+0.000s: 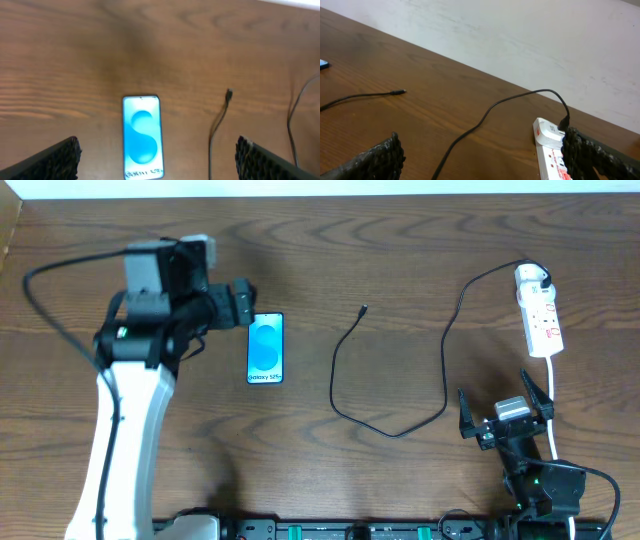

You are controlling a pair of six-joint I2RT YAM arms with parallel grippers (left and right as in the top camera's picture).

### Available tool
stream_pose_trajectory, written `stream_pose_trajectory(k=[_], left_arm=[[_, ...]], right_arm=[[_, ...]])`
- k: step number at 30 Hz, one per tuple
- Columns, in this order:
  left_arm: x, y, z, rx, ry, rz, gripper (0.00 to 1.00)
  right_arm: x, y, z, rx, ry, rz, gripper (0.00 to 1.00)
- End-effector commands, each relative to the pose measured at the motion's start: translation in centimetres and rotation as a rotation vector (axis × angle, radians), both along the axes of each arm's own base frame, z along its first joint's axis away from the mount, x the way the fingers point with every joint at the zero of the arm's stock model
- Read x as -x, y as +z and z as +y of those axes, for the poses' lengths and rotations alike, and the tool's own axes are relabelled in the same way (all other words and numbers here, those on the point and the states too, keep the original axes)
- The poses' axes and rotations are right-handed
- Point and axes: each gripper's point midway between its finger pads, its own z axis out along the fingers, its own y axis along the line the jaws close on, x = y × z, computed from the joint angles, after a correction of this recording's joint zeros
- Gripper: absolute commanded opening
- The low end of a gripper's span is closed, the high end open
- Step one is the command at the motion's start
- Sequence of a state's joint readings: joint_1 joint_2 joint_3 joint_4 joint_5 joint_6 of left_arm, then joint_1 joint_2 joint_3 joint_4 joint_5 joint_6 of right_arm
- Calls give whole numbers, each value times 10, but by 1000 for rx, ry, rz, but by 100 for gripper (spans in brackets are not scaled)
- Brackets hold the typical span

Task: Plug charger to phone and switch on socket
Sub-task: 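Move the left gripper forward over the blue phone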

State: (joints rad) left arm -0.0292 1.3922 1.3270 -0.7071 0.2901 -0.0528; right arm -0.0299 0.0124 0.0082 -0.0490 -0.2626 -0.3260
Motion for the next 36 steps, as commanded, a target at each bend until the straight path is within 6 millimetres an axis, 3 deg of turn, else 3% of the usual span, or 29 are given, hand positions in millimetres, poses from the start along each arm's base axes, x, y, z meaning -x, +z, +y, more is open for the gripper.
stream_pose_trajectory(k=[1,7,14,22,27,36], left_arm=[[-8,-22,-15,2,-35,94,98],[0,-85,-25,-22,-76,313,98],[-2,-127,-25,-26,-75,427,98],[-9,-153,-25,-28,-60,470,98],[-9,-170,-6,-137,99,517,98],[-10,-175,-20,-194,102,502,98]], right_arm=[[1,-1,2,0,11,0,99],[1,-1,2,0,11,0,99],[1,-1,2,0,11,0,99],[1,-1,2,0,11,0,99],[1,-1,2,0,11,0,99],[1,-1,2,0,11,0,99]])
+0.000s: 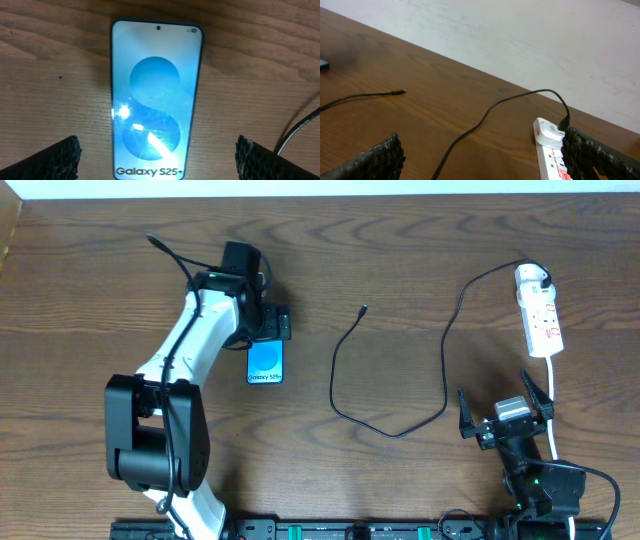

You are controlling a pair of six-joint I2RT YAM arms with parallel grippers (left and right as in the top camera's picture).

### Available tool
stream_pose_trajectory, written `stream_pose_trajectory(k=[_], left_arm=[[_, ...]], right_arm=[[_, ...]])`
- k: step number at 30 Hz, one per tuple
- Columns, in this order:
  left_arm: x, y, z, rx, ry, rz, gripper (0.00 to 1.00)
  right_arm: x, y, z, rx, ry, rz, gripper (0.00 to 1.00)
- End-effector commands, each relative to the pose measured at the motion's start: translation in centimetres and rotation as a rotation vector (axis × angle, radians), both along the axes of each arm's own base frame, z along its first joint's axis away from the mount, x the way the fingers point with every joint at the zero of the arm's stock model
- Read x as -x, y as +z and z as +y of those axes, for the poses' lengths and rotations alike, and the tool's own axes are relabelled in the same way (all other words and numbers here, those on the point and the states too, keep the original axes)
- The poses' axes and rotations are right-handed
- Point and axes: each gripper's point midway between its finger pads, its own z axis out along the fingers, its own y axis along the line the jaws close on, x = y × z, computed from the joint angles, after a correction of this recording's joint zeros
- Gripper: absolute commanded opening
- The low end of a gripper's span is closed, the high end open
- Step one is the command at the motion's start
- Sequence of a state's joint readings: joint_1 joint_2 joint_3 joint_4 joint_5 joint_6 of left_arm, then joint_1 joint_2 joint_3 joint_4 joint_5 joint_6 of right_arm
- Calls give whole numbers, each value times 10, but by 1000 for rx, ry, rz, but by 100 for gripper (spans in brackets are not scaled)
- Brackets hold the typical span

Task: Plug charger to phone and switch on socket
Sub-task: 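Move the left gripper forward over the blue phone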

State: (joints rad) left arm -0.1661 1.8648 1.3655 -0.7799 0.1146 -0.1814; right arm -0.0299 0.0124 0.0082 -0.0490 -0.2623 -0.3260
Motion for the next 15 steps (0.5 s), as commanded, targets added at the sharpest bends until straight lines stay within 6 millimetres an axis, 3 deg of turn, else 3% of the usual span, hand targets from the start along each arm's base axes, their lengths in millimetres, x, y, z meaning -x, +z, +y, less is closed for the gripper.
stream_pose_trajectory(k=[1,9,15], left_arm=[[-5,-1,3,-51,26,-12,98],[-17,-10,5,-69,24,-41,98],[-16,-29,3,-69,21,-1,98]], right_arm=[[1,-1,2,0,11,0,99],[1,-1,2,0,11,0,99],[1,-1,2,0,11,0,99]])
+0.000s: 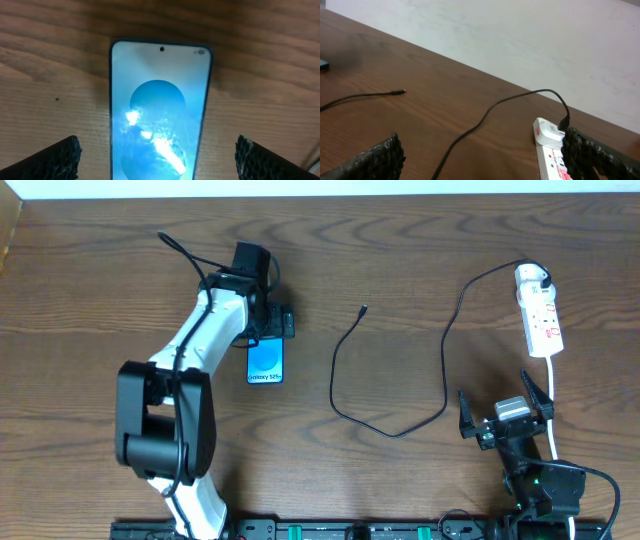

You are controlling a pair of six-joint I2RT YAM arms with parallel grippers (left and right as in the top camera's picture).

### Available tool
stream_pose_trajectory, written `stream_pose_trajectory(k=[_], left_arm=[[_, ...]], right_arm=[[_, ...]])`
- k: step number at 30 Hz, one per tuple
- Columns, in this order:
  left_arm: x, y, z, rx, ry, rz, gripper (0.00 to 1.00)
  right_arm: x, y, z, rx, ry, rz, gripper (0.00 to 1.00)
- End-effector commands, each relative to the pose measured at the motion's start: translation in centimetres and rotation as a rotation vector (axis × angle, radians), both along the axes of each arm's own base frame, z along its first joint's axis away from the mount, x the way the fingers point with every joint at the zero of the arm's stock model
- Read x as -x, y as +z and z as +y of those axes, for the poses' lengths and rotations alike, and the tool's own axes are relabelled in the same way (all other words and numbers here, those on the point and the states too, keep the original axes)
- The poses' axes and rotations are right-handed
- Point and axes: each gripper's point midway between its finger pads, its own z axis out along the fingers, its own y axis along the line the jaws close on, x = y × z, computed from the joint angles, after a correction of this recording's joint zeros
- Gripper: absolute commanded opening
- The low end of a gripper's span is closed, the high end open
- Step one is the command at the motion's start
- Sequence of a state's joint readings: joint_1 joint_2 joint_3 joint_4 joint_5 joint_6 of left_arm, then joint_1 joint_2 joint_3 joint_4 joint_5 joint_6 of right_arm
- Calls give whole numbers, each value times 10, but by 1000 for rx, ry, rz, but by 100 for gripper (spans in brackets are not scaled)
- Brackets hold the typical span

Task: Plug charger to phone and switch on socket
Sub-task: 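Move the left gripper forward over the blue phone, then lower the left gripper and grasp the phone's bottom edge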

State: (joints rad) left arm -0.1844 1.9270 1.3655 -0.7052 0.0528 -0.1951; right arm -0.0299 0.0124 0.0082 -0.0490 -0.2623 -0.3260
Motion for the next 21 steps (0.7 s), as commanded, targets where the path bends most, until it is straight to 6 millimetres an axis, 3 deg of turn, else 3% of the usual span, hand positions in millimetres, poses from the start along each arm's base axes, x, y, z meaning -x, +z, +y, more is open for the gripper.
stream_pose_trajectory(k=[1,14,21], left_arm=[[-1,-12,3,-16,13,27,98],[10,-47,-2,-23,-1,122,98],[13,-50,-2,-25,-2,138,98]], right_arm=[[1,-1,2,0,11,0,99],[1,-1,2,0,11,0,99],[1,-1,2,0,11,0,99]])
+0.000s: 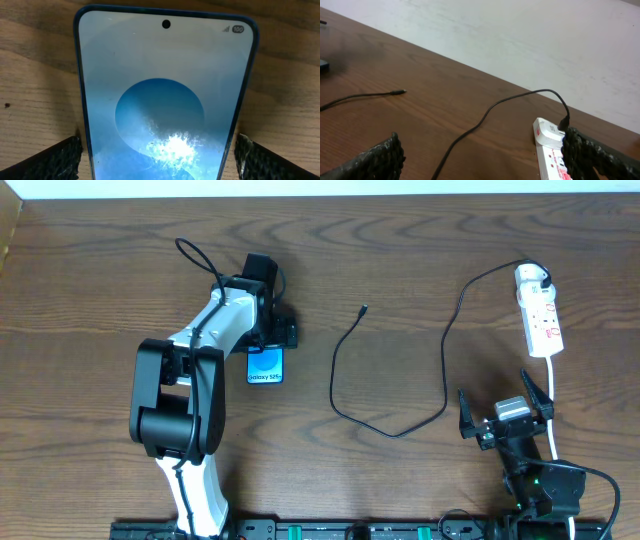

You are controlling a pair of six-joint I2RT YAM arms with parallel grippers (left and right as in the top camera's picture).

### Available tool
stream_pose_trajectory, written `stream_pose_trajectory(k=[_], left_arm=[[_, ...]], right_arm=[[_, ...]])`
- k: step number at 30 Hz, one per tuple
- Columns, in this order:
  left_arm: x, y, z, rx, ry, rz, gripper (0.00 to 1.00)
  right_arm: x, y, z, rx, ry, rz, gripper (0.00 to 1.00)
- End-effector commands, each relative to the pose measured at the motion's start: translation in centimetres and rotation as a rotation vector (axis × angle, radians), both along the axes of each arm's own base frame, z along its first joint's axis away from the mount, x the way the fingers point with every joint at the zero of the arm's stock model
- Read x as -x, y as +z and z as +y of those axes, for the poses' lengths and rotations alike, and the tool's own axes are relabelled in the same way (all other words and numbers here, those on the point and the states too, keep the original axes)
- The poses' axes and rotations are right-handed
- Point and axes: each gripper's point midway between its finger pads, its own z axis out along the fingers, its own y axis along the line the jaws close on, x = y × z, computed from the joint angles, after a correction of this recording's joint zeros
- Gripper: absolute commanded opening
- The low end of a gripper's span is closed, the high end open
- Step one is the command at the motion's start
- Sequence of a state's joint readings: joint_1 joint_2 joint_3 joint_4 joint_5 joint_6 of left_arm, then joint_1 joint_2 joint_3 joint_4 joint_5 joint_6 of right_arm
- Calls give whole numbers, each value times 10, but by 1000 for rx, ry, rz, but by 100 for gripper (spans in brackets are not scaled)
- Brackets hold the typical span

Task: Plug charger to phone and switch on socket
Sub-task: 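Lower the left gripper and grasp the phone's bottom edge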

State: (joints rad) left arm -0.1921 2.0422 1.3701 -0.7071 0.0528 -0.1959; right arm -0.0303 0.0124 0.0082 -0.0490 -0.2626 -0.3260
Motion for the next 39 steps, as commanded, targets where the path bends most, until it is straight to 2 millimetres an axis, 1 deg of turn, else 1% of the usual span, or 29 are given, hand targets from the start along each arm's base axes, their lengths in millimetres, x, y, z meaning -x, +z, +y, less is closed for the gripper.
stream_pose_trajectory(k=[1,5,7,9,12,13,17,21,30,35,39], left_arm=[[4,-8,-2,-1,5,31,98],[6,-8,-3,7,4,40,100],[8,-9,-2,6,4,46,98],[10,-10,-2,5,4,53,94],[12,-10,-2,3,4,61,82],[13,-11,-1,3,4,62,79],[13,-11,-1,2,4,62,74],[13,-11,-1,2,4,62,62],[11,-9,-1,3,6,56,60],[6,6,1,8,14,35,60],[5,25,3,15,37,9,60]], right_arm=[[1,-1,2,0,11,0,99],[1,-1,2,0,11,0,99],[1,-1,2,0,11,0,99],[1,-1,2,0,11,0,99],[1,-1,2,0,11,0,99],[1,-1,2,0,11,0,99],[1,-1,2,0,11,0,99],[1,-1,2,0,11,0,99],[1,-1,2,0,11,1,99],[1,-1,2,0,11,0,99],[1,-1,2,0,11,0,99]])
